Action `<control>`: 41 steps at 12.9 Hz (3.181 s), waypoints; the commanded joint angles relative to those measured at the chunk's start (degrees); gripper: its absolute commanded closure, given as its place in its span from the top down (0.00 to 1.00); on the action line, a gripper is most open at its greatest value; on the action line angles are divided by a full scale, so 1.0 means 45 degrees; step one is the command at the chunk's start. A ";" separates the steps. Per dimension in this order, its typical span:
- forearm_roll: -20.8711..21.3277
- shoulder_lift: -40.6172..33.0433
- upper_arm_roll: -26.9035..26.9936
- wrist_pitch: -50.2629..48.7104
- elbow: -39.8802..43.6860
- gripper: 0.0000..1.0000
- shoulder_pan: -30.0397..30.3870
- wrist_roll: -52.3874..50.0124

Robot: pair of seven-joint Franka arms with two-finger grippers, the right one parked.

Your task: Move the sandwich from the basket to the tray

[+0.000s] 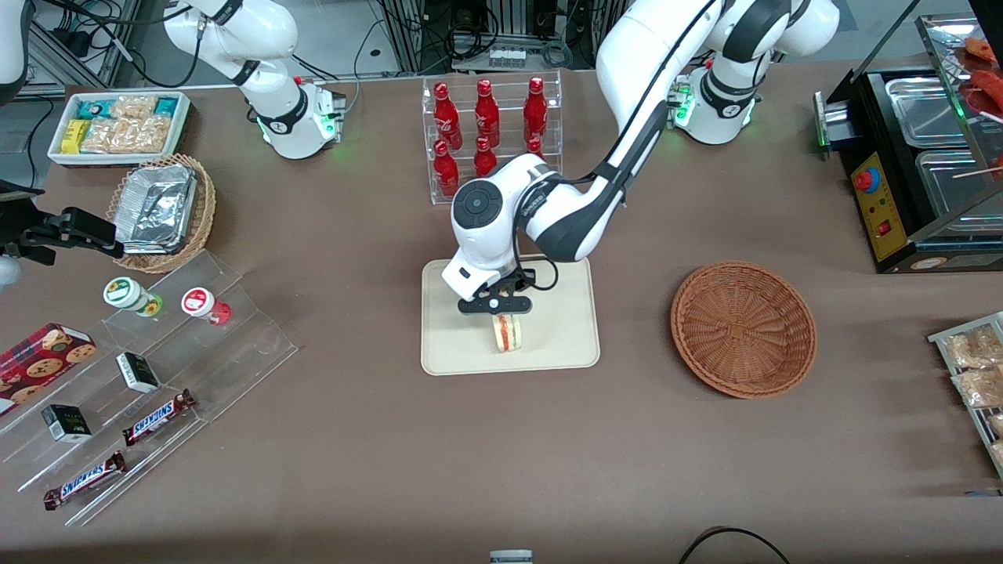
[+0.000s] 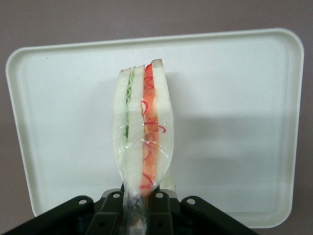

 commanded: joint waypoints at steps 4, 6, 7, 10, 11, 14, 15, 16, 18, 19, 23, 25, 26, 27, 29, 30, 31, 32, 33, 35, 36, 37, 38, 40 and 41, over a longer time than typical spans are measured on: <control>-0.0069 0.0796 0.0111 0.0464 0.0139 0.03 -0.0512 0.0130; -0.0012 0.0796 0.0111 0.0445 0.0119 0.99 -0.0512 0.0129; -0.0011 0.0699 0.0111 0.0387 0.0138 1.00 -0.0512 0.0014; 0.0027 -0.0041 0.0286 -0.0138 0.0197 1.00 -0.0376 -0.0394; 0.0047 -0.0605 0.0770 -0.0373 0.0216 1.00 -0.0376 -0.1113; -0.0089 -0.2480 0.2001 -0.0512 -0.0192 1.00 -0.0337 -0.2271; -0.0128 -0.3046 0.2450 -0.1015 -0.0445 1.00 -0.0317 -0.2234; -0.0167 -0.3613 0.2706 -0.1445 -0.0641 1.00 -0.0278 -0.2059; -0.0848 -0.4706 0.3932 -0.1917 -0.1536 1.00 -0.0317 -0.1515; -0.0948 -0.5370 0.4403 -0.1938 -0.2315 1.00 -0.0317 -0.0776; -0.0949 -0.7016 0.6142 -0.2190 -0.3944 1.00 -0.0317 0.1980; -0.0988 -0.7094 0.6944 -0.2484 -0.3885 1.00 -0.0317 0.3053; -0.1123 -0.7211 0.7450 -0.2852 -0.3866 1.00 -0.0317 0.3988; -0.1337 -0.7251 0.8015 -0.3281 -0.3846 1.00 -0.0317 0.4964; -0.1496 -0.7388 0.8838 -0.4005 -0.3632 1.00 -0.0337 0.6511; -0.1496 -0.7465 0.9228 -0.4201 -0.3535 1.00 -0.0337 0.6845; -0.1496 -0.7563 0.9445 -0.4358 -0.3456 1.00 -0.0317 0.7255; -0.1496 -0.7660 0.9756 -0.4437 -0.3455 1.00 -0.0298 0.7839; -0.1496 -0.7797 0.9914 -0.4728 -0.3436 1.00 -0.0259 0.8347; -0.1612 -0.7759 0.8697 -0.5294 -0.3087 1.00 0.1891 0.9013; -0.1690 -0.7894 0.6616 -0.5742 -0.2698 1.00 0.3360 0.9287; -0.1652 -0.7934 0.5513 -0.6036 -0.2500 1.00 0.4786 0.9329; -0.1633 -0.8051 0.4651 -0.6097 -0.2498 1.00 0.5322 0.9368; -0.1594 -0.8246 0.3013 -0.6369 -0.2615 1.00 0.6823 0.9407; -0.1555 -0.8479 0.1900 -0.6526 -0.2712 1.00 0.7972 0.9620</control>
